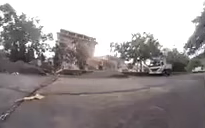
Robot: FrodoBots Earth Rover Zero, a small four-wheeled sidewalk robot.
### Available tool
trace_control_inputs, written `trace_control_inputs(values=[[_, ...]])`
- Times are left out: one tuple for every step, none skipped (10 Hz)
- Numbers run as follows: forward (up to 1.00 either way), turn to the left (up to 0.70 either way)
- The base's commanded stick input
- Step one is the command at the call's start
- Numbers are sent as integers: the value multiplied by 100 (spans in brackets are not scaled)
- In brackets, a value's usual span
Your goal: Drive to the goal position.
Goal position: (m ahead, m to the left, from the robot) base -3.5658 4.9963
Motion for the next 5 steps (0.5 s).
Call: trace_control_inputs(values=[[70, 27], [70, 27], [70, 27], [70, 27], [70, 27]])
